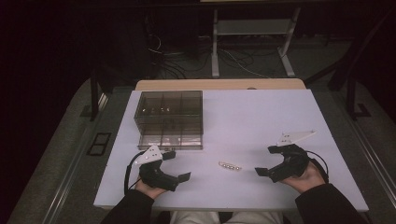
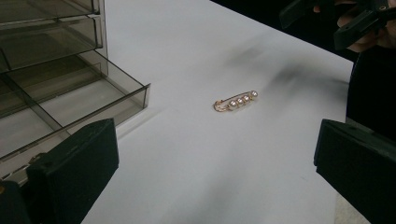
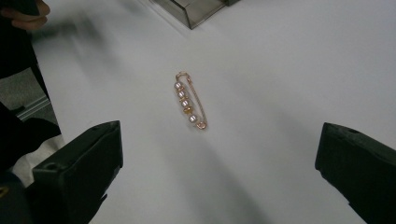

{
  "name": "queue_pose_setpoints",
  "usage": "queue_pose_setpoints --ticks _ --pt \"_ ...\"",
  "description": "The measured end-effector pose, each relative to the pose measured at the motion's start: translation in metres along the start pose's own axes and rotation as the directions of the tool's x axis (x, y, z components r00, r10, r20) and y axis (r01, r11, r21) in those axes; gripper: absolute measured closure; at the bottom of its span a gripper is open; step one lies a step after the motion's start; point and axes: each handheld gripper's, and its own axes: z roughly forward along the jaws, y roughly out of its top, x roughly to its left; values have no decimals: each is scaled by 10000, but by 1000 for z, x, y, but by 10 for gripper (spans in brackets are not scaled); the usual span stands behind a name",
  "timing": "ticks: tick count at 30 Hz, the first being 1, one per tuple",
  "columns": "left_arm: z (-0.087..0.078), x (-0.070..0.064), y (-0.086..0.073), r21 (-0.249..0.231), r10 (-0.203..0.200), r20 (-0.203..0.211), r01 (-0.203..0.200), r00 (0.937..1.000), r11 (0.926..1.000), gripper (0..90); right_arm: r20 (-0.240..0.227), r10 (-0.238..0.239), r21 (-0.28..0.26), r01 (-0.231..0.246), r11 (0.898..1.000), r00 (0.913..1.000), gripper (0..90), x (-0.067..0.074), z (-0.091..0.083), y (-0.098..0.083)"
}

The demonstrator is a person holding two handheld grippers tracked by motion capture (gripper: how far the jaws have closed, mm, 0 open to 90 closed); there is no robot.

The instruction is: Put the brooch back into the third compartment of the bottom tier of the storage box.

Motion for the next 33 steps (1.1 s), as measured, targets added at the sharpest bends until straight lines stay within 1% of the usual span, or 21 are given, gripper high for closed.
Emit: queue_pose_setpoints --ticks 5,7,13,18,21,22,33 --pt "0 0 0 -1 1 5 -1 10000 10000 0 -71 -61 71 62 10000 10000 4 2 1 5" --pt "0 0 0 6 9 11 -9 10000 10000 0 -131 -158 114 160 9998 9998 3 2 4 8" --pt "0 0 0 16 29 15 -29 10000 10000 0 -223 -189 226 194 9996 9996 3 2 7 13" --pt "0 0 0 28 33 26 -33 10000 10000 0 -335 -332 385 345 9987 9989 3 3 13 18" --pt "0 0 0 26 35 30 -35 10000 10000 0 -361 -332 461 348 9983 9988 4 4 15 20" --pt "0 0 0 32 38 27 -38 10000 10000 0 -409 -411 513 432 9977 9983 3 4 17 22" --pt "1 0 0 32 16 50 -16 10000 10000 0 -622 -584 644 624 9960 9964 3 6 27 28"
